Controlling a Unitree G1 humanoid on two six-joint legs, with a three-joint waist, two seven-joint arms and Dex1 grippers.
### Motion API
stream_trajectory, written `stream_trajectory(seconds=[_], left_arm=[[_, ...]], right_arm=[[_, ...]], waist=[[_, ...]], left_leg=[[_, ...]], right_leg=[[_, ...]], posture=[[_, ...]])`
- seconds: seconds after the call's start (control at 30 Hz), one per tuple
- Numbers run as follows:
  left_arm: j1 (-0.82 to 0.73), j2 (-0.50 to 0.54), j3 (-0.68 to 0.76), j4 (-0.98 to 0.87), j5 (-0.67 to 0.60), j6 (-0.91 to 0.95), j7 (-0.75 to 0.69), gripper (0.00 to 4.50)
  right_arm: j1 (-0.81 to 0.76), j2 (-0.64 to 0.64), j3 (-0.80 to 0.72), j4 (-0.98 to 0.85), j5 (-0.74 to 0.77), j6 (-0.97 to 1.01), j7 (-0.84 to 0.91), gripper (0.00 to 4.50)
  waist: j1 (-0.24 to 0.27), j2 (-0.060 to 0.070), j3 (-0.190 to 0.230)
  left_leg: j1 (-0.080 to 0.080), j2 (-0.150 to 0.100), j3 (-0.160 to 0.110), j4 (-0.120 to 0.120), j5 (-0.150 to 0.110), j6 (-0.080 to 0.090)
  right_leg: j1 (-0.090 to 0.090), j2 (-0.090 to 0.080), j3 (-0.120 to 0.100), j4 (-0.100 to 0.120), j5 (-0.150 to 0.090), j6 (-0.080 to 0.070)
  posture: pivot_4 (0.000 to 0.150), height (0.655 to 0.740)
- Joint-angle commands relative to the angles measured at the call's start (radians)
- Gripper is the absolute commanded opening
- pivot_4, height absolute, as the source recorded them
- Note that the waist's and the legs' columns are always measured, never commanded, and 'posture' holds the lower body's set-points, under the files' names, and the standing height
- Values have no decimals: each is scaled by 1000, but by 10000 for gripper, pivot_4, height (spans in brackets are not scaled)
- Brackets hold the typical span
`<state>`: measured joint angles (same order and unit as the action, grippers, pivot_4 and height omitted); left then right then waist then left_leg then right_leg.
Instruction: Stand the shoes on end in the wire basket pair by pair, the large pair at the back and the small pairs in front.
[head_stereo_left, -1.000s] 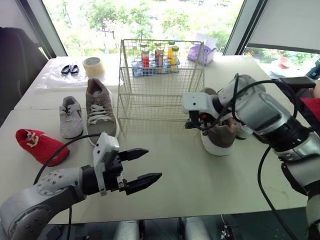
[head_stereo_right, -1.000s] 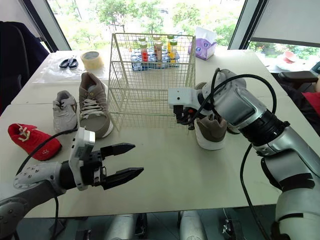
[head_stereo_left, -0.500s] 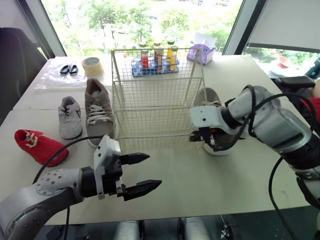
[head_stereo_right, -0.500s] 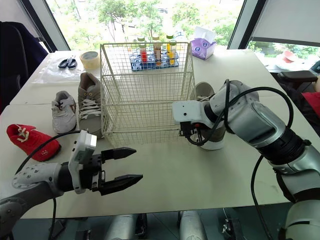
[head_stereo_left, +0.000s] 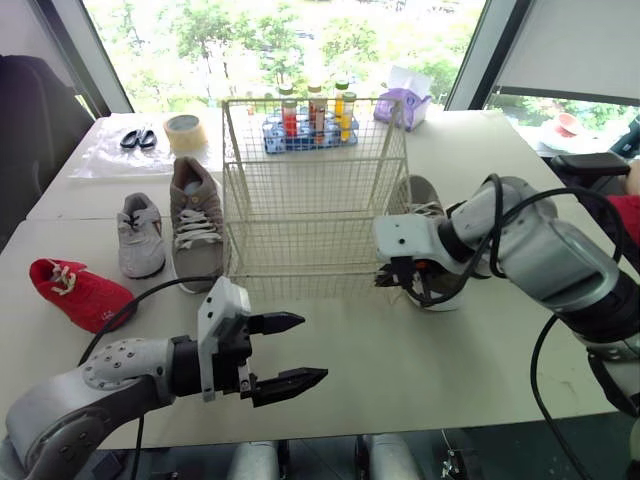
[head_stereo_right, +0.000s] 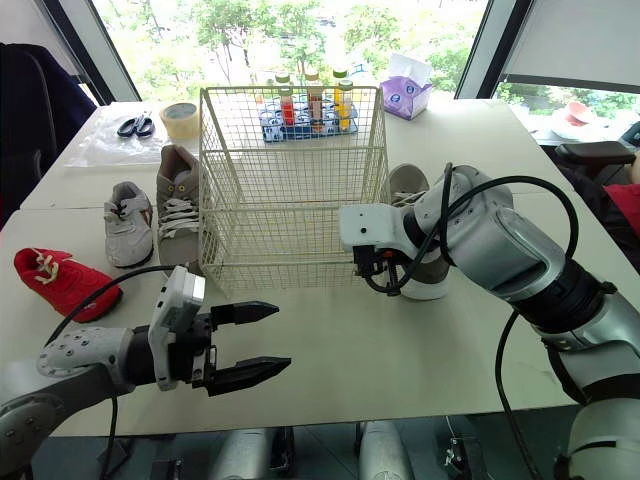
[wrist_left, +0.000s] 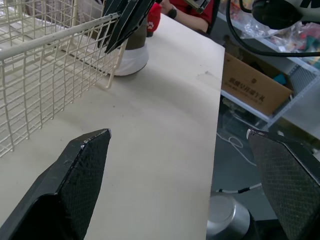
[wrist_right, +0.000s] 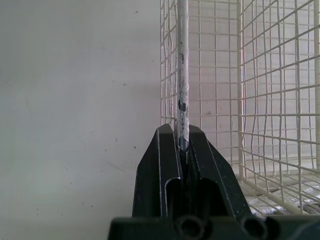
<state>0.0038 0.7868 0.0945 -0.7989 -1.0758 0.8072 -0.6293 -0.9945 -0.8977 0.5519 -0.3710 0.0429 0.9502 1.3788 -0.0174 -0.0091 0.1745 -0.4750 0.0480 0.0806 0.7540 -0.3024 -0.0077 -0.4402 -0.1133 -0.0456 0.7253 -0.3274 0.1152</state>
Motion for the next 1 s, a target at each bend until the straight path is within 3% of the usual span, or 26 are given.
stream_trajectory(seconds=[0.03, 0.27, 0.4, 0.53, 0.63, 0.7, 0.83, 1.0], left_arm=[[-16, 0, 1, -6, -4, -19, -16, 45000], [-22, 12, 21, 19, -37, -14, -51, 45000], [-24, 15, 7, 36, -35, -16, -86, 45000], [-56, -12, 14, 73, -85, -4, -65, 45000], [-72, 15, 13, 73, -147, 31, -97, 45000], [-69, 31, 26, 72, -159, 39, -89, 45000], [-44, -8, 40, 76, -152, 11, -15, 45000], [-6, -81, 8, 55, -129, 1, 62, 45000]], right_arm=[[-36, 16, -19, -42, 16, 25, -18, 9578], [-95, -7, -134, -89, 137, 183, -8, 44074], [-236, -19, -371, -5, 298, 452, -10, 44702], [-215, 95, -736, 77, 263, 418, -263, 44702], [65, -27, -856, -14, 274, 397, -265, 44702], [292, -28, -1013, -106, 293, 396, -280, 44702], [498, 143, -1251, -233, 301, 373, -430, 44702], [710, 355, -1327, -444, 361, 391, -545, 44702]], waist=[[0, 0, 0], [4, 0, 0], [3, 1, 0], [5, -1, -1], [18, -7, -4], [29, -8, -5], [20, 8, -3], [24, 7, -3]], left_leg=[[0, 0, 0, 0, 0, 0], [0, 0, 0, 0, 0, 0], [0, 0, 0, 0, 0, 0], [0, 1, -1, 0, 0, 0], [0, 0, -2, 0, 1, 1], [1, 0, -5, 0, 0, 1], [2, -1, -1, 0, 0, 3], [13, 1, -3, -4, 1, 3]], right_leg=[[0, 0, 0, 0, 0, 0], [0, 0, 0, 1, 0, 0], [0, -1, 0, 1, 0, 0], [2, -1, -1, 0, 0, 0], [4, -2, -4, -1, 0, 0], [10, -3, -11, -8, 0, 0], [9, -6, -7, -6, 1, 2], [18, 0, -10, -4, 1, 2]], posture=[[1500, 6675], [1500, 6675], [1500, 6675], [1500, 6675], [1500, 6675], [1500, 6675], [1500, 6675], [1500, 6675]])
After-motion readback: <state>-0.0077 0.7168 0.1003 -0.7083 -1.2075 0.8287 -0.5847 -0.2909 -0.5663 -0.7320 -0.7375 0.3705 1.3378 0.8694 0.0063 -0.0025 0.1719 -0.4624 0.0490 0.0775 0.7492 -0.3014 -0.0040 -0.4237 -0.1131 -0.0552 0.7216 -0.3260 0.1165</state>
